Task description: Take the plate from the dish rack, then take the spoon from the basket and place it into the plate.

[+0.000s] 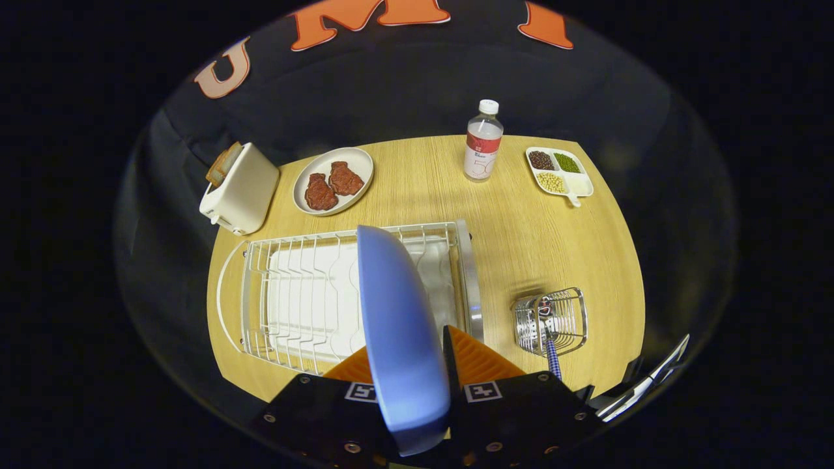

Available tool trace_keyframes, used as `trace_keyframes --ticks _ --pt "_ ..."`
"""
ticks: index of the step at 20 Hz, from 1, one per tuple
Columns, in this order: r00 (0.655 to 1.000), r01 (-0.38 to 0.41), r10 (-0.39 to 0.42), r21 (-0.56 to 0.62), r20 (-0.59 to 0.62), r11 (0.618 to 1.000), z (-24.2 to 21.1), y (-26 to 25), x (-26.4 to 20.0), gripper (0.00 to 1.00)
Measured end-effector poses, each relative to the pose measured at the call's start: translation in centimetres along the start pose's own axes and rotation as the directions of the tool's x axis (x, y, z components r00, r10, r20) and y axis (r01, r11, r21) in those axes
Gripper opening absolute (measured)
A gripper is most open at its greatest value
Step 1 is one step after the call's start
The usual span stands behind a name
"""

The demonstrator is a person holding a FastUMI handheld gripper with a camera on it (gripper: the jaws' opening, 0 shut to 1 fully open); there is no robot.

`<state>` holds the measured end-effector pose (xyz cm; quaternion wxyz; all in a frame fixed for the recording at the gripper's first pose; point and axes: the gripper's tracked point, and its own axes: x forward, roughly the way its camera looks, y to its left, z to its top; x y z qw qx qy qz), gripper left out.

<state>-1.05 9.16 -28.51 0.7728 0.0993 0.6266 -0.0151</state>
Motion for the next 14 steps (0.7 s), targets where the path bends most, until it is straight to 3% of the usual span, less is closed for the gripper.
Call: trace_keyframes --ticks 10,14 --pt "0.986 -0.152 0.154 0.038 -0.057 0.988 -9.4 -1.9 -1.8 0.35" --pt "0.983 -0.163 0.164 0.030 -0.083 0.986 -12.9 -3.2 -1.1 0.35"
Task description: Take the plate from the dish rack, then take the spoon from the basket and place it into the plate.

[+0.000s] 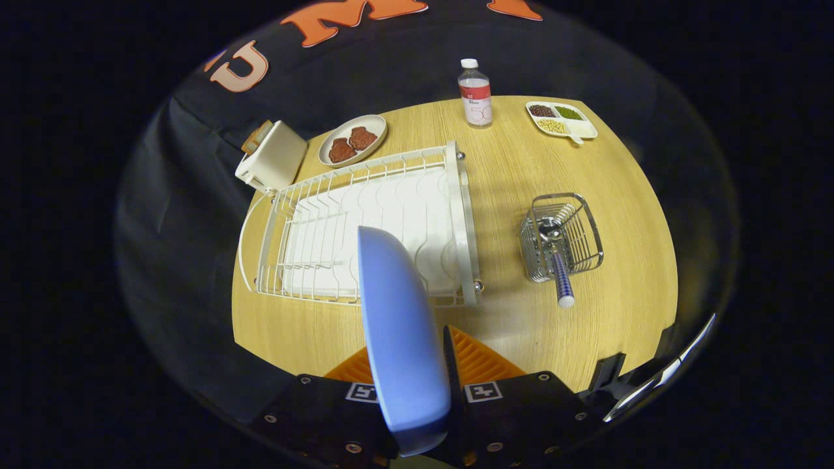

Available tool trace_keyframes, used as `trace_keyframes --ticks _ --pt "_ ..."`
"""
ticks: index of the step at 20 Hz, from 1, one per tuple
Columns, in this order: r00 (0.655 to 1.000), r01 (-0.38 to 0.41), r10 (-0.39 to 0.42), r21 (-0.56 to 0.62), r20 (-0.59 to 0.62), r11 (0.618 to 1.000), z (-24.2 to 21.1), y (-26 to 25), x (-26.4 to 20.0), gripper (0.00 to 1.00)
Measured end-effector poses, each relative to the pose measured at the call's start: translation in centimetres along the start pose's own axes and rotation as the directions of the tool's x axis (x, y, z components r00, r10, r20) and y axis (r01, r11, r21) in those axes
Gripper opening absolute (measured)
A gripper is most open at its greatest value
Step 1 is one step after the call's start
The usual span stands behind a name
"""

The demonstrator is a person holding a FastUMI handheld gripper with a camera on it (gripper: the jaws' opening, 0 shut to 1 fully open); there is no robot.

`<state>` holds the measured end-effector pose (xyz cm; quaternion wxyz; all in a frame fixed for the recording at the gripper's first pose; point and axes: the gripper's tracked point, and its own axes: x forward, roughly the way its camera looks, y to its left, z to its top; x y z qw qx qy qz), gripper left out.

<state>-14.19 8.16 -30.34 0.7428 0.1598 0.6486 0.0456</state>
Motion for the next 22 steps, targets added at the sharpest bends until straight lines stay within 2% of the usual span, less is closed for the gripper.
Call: trace_keyframes --ticks 9,12,18,21,22 --pt "0.993 -0.102 0.103 0.021 -0.064 0.995 -4.8 0.0 2.8 0.35" --pt "0.991 -0.095 0.093 -0.021 -0.100 0.995 -6.5 -0.3 4.5 0.35" --pt "0.985 -0.130 0.132 0.028 -0.107 0.991 -7.9 -0.9 6.3 0.35" --pt "0.987 -0.113 0.119 0.058 -0.112 0.992 -8.5 -1.9 6.7 0.35" --pt "0.987 -0.110 0.116 0.068 -0.109 0.992 -8.5 -2.3 6.8 0.38"
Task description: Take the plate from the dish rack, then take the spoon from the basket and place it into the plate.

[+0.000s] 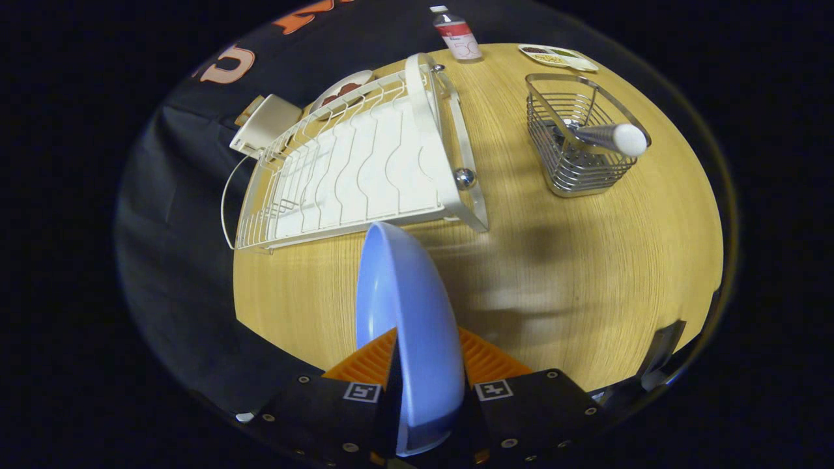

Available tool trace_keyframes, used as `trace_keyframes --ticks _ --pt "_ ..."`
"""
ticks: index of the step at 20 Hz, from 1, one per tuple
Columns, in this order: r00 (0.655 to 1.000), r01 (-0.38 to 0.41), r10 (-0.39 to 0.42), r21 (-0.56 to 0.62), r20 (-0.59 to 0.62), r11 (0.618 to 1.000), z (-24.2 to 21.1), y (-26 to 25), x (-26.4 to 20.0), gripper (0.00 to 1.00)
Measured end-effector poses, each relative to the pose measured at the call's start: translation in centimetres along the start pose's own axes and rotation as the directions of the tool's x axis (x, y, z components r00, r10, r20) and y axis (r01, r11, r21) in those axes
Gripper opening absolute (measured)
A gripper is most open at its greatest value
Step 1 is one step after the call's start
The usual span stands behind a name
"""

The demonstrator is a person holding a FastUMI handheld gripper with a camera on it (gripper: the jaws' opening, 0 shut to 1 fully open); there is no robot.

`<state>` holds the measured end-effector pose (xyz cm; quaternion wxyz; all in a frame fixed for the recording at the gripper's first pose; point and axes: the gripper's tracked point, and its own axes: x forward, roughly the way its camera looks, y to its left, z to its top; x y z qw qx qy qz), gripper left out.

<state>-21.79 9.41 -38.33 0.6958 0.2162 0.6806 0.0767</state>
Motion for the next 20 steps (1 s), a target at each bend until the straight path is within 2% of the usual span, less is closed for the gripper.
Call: trace_keyframes --ticks 5,11,14,17,20 --pt "0.999 0.048 -0.048 0.021 -0.003 0.999 -0.5 -2.3 0.8 0.60" --pt "0.995 0.099 -0.099 0.025 0.011 0.995 -0.4 -4.1 1.4 0.77" --pt "0.987 0.147 -0.147 0.004 0.058 0.989 0.6 -5.6 0.9 0.78" --pt "0.988 0.104 -0.107 0.035 0.115 0.994 1.7 -5.3 -0.3 0.79" --pt "0.962 0.123 -0.123 0.016 0.244 0.992 3.8 -6.2 -2.3 0.79"
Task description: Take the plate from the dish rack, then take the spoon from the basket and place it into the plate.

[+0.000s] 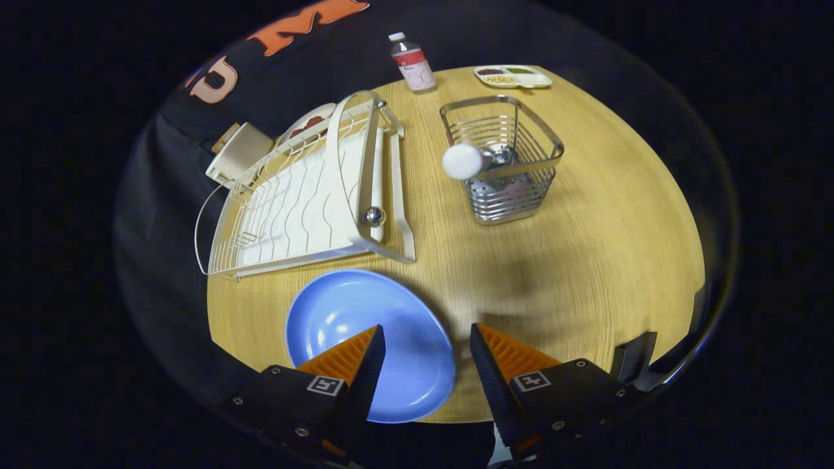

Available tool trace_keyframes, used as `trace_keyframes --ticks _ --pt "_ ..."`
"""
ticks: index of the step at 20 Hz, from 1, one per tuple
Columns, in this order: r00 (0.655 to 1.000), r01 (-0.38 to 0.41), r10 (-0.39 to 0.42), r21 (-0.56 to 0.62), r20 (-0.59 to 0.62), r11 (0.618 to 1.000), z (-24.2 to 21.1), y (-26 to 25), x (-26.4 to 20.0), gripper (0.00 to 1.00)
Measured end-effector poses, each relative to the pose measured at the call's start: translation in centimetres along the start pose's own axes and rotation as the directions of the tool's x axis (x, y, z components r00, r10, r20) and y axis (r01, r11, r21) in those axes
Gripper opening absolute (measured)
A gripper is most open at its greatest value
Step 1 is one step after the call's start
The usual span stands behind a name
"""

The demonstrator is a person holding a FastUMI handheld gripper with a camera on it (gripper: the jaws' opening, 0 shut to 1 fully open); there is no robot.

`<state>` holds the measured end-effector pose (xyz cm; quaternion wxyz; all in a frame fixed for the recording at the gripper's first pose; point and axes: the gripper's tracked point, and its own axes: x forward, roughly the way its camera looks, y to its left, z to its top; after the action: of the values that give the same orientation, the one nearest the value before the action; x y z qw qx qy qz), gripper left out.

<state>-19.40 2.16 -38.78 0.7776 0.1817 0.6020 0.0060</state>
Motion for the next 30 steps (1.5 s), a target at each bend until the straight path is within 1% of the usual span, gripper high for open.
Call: trace_keyframes --ticks 1,3,5,6,7,9,11,12,15,20,22,24,25,26,27,28,29,30 --pt "0.998 0.010 -0.009 -0.015 0.062 1.000 1.2 -0.5 -0.5 0.79" --pt "0.980 0.052 -0.042 -0.046 0.195 0.998 3.8 -1.5 -1.5 0.79" --pt "0.943 0.109 -0.078 -0.080 0.324 0.991 6.4 -2.2 -2.6 0.79" --pt "0.921 0.128 -0.081 -0.100 0.382 0.987 7.7 -2.2 -3.2 0.79" --pt "0.897 0.148 -0.083 -0.118 0.434 0.982 8.8 -2.0 -3.7 0.77" --pt "0.863 0.196 -0.101 -0.144 0.494 0.970 10.0 -2.4 -3.7 0.75" --pt "0.856 0.224 -0.117 -0.156 0.504 0.962 10.4 -2.9 -3.0 0.75" --pt "0.850 0.226 -0.115 -0.157 0.514 0.961 10.7 -3.0 -2.9 0.75" --pt "0.823 0.248 -0.131 -0.141 0.553 0.959 11.8 -4.4 -2.8 0.76" --pt "0.817 0.237 -0.142 -0.102 0.559 0.966 12.2 -6.8 -2.5 0.77" --pt "0.809 0.220 -0.138 -0.077 0.571 0.973 12.6 -7.1 -2.6 0.73" --pt "0.800 0.199 -0.127 -0.058 0.587 0.978 12.9 -7.1 -2.8 0.67" --pt "0.798 0.195 -0.122 -0.061 0.590 0.979 13.0 -7.0 -2.7 0.59" --pt "0.802 0.200 -0.122 -0.070 0.585 0.977 12.9 -6.9 -2.3 0.55" --pt "0.814 0.205 -0.124 -0.082 0.567 0.975 12.6 -6.9 -1.7 0.46" --pt "0.829 0.199 -0.114 -0.097 0.547 0.975 12.3 -6.6 -1.2 0.43" --pt "0.836 0.185 -0.100 -0.105 0.540 0.977 12.1 -6.1 -1.0 0.40" --pt "0.834 0.185 -0.099 -0.106 0.543 0.977 12.2 -6.0 -1.1 0.36"
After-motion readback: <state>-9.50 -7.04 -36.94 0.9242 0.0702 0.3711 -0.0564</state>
